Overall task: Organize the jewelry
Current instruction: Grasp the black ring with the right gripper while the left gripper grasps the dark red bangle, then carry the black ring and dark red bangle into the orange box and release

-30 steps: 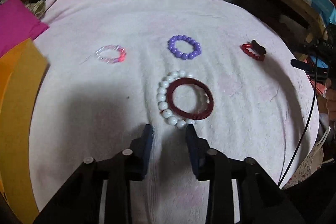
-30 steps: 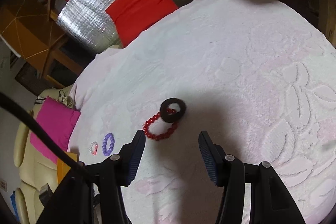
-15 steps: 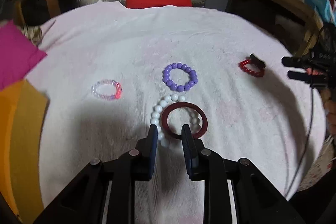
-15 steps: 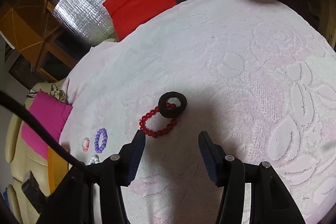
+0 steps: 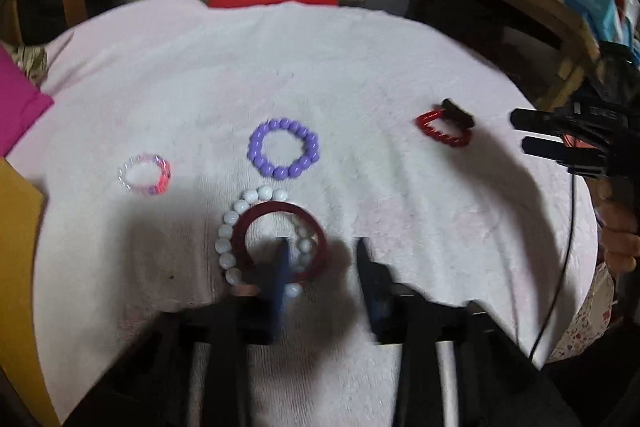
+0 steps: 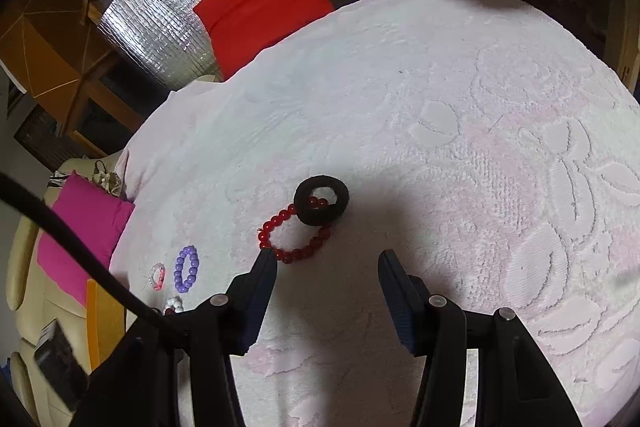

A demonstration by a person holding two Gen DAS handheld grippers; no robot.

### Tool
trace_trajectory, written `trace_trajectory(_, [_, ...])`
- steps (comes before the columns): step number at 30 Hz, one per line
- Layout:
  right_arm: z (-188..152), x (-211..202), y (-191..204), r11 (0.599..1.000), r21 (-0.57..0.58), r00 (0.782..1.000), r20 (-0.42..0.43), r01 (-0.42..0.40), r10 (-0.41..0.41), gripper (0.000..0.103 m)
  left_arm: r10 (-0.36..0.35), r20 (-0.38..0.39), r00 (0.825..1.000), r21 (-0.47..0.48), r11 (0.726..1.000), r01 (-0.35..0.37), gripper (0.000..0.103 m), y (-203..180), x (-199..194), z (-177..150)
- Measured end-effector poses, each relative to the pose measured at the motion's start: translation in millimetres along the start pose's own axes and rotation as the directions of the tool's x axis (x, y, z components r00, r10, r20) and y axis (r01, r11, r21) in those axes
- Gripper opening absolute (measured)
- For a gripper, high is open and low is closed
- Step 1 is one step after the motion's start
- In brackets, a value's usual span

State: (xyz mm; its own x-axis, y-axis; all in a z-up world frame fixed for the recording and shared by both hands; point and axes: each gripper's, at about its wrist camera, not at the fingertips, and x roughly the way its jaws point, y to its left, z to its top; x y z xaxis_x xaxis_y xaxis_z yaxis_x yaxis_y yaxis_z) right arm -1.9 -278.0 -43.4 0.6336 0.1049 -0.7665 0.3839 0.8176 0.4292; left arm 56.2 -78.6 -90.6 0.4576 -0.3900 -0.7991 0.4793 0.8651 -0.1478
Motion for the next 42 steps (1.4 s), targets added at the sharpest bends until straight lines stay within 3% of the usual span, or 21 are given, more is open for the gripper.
trace_trajectory(4, [0.4,0.1,-3.3,1.0,0.004,1.0,0.007,0.004,-0.004,0.057,-0.011,0.014,1.0,-0.033,0.999,0.011,0.007,3.2,-1.3,-0.1])
trace_trajectory(13, [17.7,5.3,-24.7,0.998,0.052,0.999,0.03,-0.039,0.037,0.057,-0.073,0.123,0.99,0.029,0.997,0.07,0.006,-3.7,-42.4,-1.6])
trace_trajectory(19, [30.4,28.5,-28.7,0.986,0.125,0.994,0.004,-0.106,0.106,0.057,-0.047,0.161,0.986,0.016,0.999,0.045,0.006,0.5,-51.9,1.8])
trace_trajectory(22, [35.5,47.3,-24.3,0.985,0.144,0.996,-0.014,-0.09,0.093,0.057,-0.021,0.159,0.987,0.015,1.0,0.019,0.006,1.2,-50.6,2.3])
trace_trajectory(24, [36.0,63.1,-23.5,0.984,0.168,0.995,-0.057,-0.066,0.076,0.051,-0.014,0.156,0.988,0.008,1.0,0.013,0.006,4.0,-50.6,2.2])
trace_trajectory(26, [38.5,68.7,-18.1,0.987,0.155,0.999,-0.041,-0.03,0.036,0.048,-0.003,0.152,0.988,0.007,1.0,0.002,0.006,5.9,-49.9,1.8])
trace_trajectory(29, [40.6,75.1,-13.1,0.989,0.149,0.999,-0.034,0.008,-0.003,0.023,0.014,0.142,0.99,-0.009,1.0,-0.013,0.006,10.6,-48.4,0.1])
trace_trajectory(32, [39.4,77.3,-4.2,0.993,0.1,0.998,-0.03,0.064,-0.061,0.012,0.03,0.137,0.99,-0.029,0.999,-0.026,0.006,17.7,-48.4,-0.5])
trace_trajectory(36, [41.2,61.5,0.9,0.995,0.095,0.999,0.006,0.034,-0.035,0.009,0.05,0.144,0.988,-0.055,0.998,-0.043,0.006,26.3,-52.3,-1.4])
trace_trajectory(42, [38.5,31.9,18.4,0.995,0.052,0.994,0.076,-0.088,0.084,0.009,0.083,0.171,0.982,-0.084,0.994,-0.069,0.006,34.6,-64.1,-2.2])
